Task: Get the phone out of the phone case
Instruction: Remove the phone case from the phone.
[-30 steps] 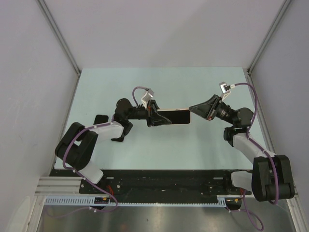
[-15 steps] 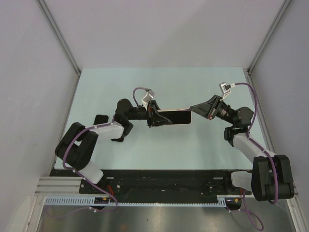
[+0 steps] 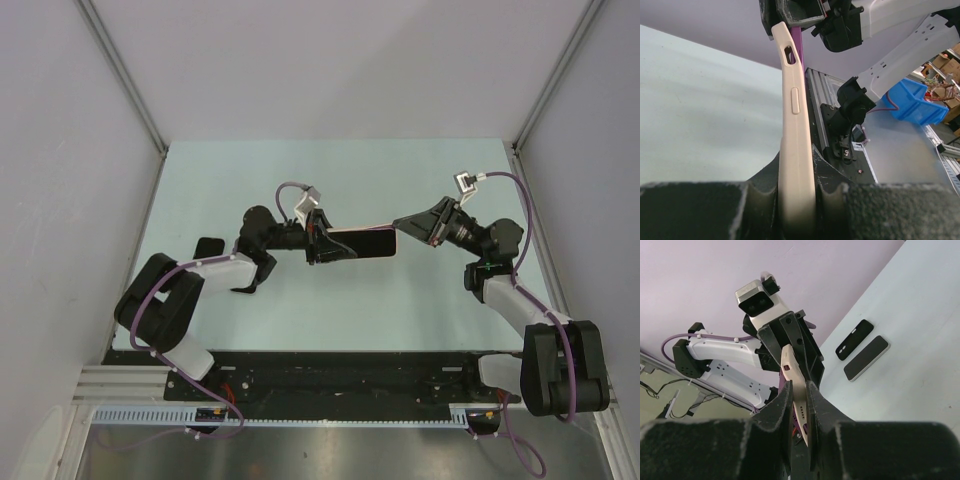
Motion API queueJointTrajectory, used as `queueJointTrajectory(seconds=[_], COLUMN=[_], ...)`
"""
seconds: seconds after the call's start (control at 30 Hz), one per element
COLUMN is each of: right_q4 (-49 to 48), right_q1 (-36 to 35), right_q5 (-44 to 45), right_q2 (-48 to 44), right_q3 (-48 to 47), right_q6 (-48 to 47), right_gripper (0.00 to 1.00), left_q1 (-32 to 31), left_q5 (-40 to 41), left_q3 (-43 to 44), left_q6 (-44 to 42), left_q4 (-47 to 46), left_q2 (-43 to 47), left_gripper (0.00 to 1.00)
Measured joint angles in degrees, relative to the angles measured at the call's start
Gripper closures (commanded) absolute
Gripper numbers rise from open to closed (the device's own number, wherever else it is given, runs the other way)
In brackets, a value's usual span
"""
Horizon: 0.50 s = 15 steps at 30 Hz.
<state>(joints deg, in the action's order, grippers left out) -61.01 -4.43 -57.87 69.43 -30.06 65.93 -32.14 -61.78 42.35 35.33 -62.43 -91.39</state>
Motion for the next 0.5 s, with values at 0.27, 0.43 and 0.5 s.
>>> queueJointTrajectory(seconds=[0.27, 0.43, 0.5], right_q4=[1.99, 2.93, 3.28], right_q1=[-0.11, 0.07, 0.31], right_q5=[0.24, 2.54, 3.34], right_q2=[-1.16, -2.93, -3.45], right_q3=[0.00, 0.00, 0.00], right_q6=[-2.58, -5.09, -5.84], right_gripper=[0.74, 0.68, 0.65], left_q1=[-0.13, -1.38, -2.36], left_q5=[0.28, -1.97, -3.32], left_q3=[-0.28, -0.28, -0.28], left_q6=[-0.37, -0.33, -0.26], left_q4=[0.04, -0.15, -0.42], left_q2=[0.00, 0.04, 0.04], left_gripper=[0.99, 1.00, 0.99])
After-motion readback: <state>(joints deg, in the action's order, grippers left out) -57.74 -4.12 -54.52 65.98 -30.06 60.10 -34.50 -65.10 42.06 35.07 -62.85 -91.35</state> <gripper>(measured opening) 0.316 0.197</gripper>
